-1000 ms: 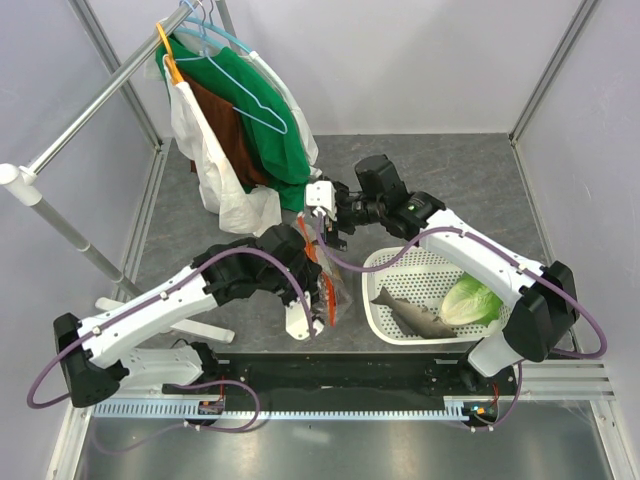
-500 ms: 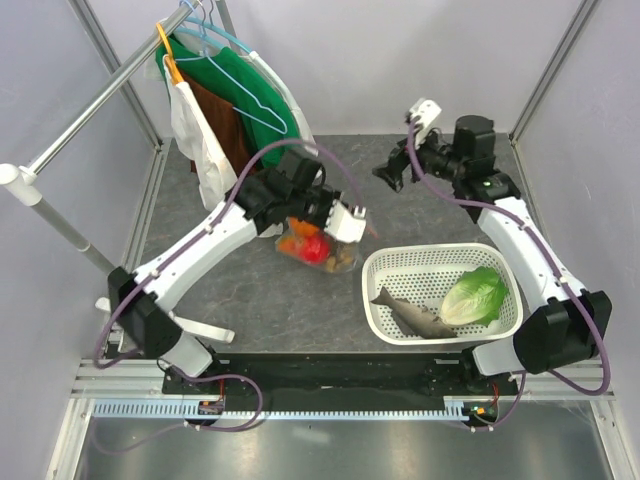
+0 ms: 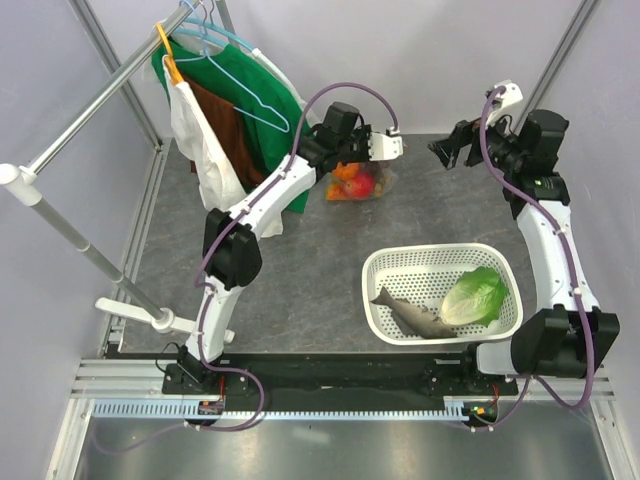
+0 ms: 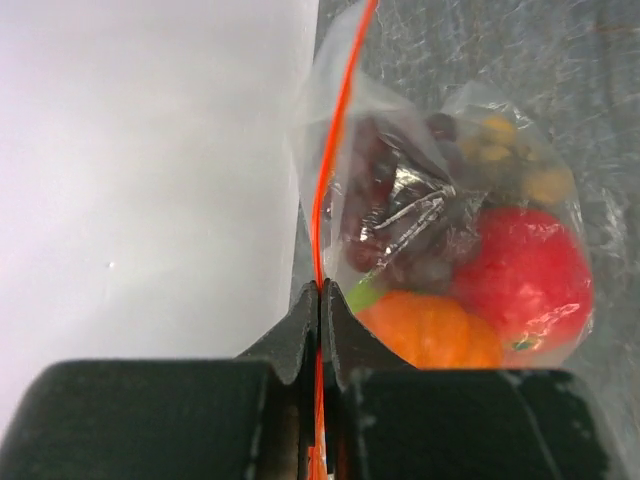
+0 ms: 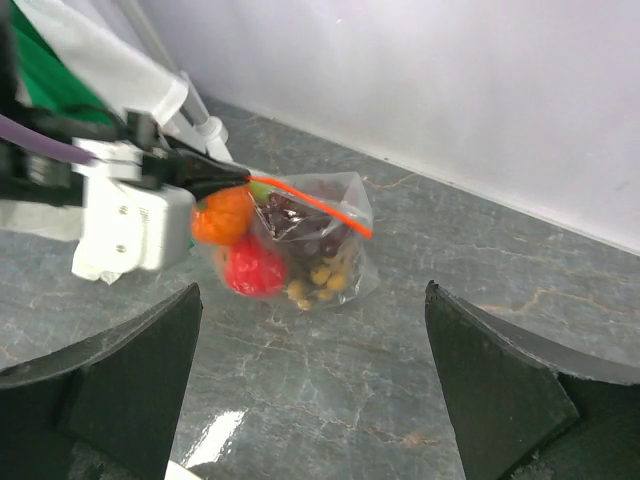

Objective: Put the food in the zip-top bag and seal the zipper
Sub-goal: Place the zipper food storage bag at the center of the board.

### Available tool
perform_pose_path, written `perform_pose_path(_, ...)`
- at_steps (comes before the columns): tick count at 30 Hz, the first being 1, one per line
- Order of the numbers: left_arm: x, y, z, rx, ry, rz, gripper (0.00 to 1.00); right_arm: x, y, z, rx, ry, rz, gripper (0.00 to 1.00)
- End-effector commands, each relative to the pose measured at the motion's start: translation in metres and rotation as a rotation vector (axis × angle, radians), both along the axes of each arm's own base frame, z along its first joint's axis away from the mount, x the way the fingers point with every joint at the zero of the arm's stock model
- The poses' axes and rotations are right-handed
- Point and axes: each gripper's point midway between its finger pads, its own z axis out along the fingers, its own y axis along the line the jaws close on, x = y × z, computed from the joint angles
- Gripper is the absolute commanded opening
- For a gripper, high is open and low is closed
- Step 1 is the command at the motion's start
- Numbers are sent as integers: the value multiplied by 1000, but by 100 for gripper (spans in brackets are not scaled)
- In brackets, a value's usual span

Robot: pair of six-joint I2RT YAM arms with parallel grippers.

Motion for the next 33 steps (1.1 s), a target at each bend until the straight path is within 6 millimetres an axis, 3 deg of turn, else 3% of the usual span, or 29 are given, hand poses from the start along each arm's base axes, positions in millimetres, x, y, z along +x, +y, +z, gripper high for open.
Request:
perform_pose_path(1, 6, -24, 35, -126, -105, 8, 2, -17, -13, 23, 34, -52, -8, 98)
perform_pose_path(5, -45, -42, -16, -120, 76, -44, 2, -24, -25, 19, 37, -41, -23, 98)
perform_pose_path(6, -64, -47, -39, -100, 138, -57, 2, -25, -27, 15, 39, -30, -24, 98)
perform_pose_path(8, -91, -54, -45, -141, 224, -63, 2, -30, -31, 13, 36, -27, -27, 98)
perform_pose_path(9, -109, -60, -62, -130, 280, -68, 2, -32, -33, 10, 37, -20, -28, 98)
perform_pose_path(13, -148, -67, -85, -156, 435, -30, 2, -43, -32, 5, 13, -18, -13, 98)
perform_pose_path(17, -166, -63, -109, -135, 579, 3, 2, -52, -30, 0, -1, 5, 5, 98)
perform_pose_path(19, -174, -63, -108, -138, 626, -1, 28, -56, -29, 1, -17, 9, 26, 98)
perform_pose_path(20, -179, -61, -107, -139, 649, 8, 38, -60, -28, -3, -17, 33, 31, 98)
perform_pose_path(22, -186, -60, -84, -190, 680, 11, 70, -63, -30, 2, -42, 31, 30, 98)
perform_pose_path(23, -188, -58, -74, -207, 688, 14, 77, -66, -30, -2, -42, 63, 25, 98)
perform_pose_path(24, -192, -58, -48, -255, 694, 6, 90, -68, -32, 4, -50, 60, 14, 98)
perform_pose_path(25, -195, -58, -35, -275, 700, 0, 98, -69, -34, 4, -62, 64, 6, 98)
perform_pose_path(26, -199, -57, -23, -290, 702, -5, 100, -71, -38, 1, -63, 91, -14, 98)
perform_pose_path(27, -202, -52, 3, -321, 711, 6, 100, -73, -40, 6, -68, 87, -30, 98)
perform_pose_path(33, -210, -22, 70, -394, 816, 60, 100, -92, -48, -6, -73, 179, -89, 98)
